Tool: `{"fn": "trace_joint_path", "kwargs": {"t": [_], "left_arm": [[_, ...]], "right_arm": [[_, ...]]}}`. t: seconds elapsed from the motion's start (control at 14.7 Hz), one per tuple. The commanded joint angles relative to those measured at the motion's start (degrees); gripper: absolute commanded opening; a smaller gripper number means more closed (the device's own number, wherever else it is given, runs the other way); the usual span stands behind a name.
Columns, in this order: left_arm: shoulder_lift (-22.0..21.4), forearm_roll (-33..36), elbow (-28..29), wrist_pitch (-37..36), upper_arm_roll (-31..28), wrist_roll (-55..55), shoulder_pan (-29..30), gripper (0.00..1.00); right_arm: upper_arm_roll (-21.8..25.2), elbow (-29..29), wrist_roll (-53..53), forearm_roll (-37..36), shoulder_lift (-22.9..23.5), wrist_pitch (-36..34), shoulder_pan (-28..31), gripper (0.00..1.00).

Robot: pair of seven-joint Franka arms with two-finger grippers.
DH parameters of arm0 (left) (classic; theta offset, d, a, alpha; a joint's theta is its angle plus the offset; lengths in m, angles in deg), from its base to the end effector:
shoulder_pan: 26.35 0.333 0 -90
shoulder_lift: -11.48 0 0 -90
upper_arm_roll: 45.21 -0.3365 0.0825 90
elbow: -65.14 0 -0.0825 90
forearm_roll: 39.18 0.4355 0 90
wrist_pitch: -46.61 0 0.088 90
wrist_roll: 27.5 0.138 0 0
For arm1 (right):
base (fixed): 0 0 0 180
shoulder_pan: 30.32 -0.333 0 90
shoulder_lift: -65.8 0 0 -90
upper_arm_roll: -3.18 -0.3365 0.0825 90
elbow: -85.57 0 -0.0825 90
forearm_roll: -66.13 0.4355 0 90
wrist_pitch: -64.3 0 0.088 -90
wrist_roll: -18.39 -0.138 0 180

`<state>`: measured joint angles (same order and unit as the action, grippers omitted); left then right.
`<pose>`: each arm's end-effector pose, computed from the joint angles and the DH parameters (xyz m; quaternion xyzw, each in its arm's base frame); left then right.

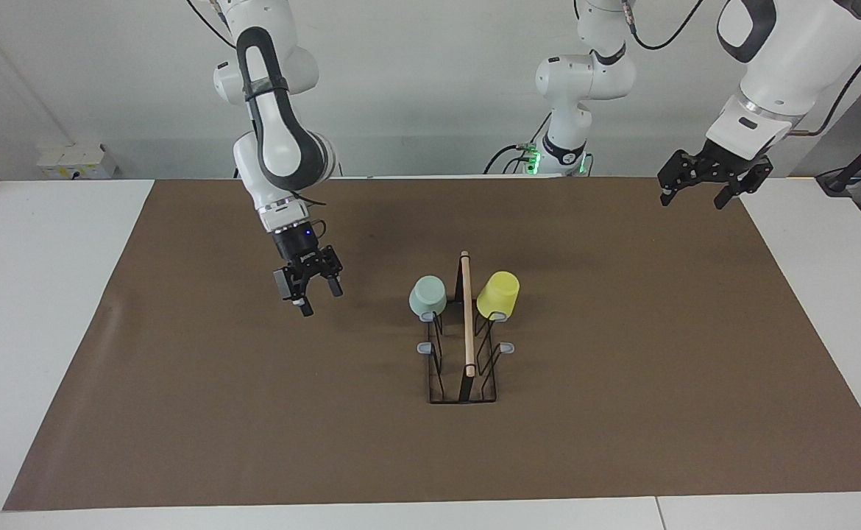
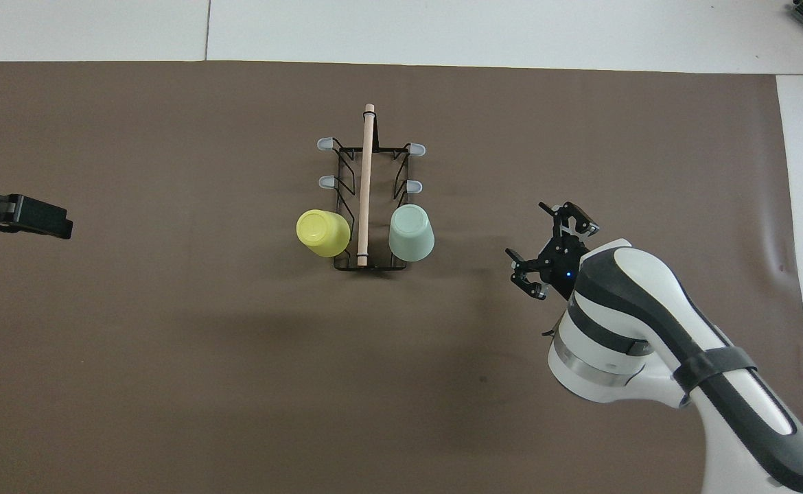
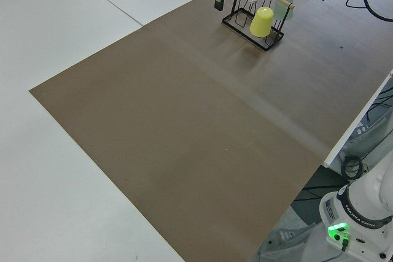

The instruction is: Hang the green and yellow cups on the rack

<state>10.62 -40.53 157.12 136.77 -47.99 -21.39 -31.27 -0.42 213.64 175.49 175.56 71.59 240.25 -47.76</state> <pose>0.5996 -0.0255 0.6052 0.9973 -0.0718 -0.0080 0.0124 0.5611 0.1370 0.2984 0.7486 0.5258 0.3995 0.0601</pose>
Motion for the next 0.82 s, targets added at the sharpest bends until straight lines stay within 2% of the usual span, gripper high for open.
{"fn": "trace_joint_path", "kwargs": {"t": [0.0,0.2,0.48,0.75], "left_arm": [[-1.3,0.7,1.1,-0.5,0.4,-0.4,0.4,1.0],[-1.3,0.6,1.1,-0.5,0.4,-0.4,0.3,1.0],[-1.3,0.6,1.1,-0.5,0.4,-0.4,0.4,1.0],[-1.3,0.7,1.0,-0.5,0.4,-0.4,0.3,1.0]], "right_arm": [[-0.4,0.4,8.3,-4.9,-1.0,-0.8,2.8,1.0],[0.2,0.3,8.3,-15.7,-1.7,-5.2,6.2,1.0],[0.3,-0.1,7.9,-22.6,-2.4,-10.8,11.5,1.0],[1.0,-1.6,5.7,-35.4,-2.5,-21.8,19.2,1.0]]}}
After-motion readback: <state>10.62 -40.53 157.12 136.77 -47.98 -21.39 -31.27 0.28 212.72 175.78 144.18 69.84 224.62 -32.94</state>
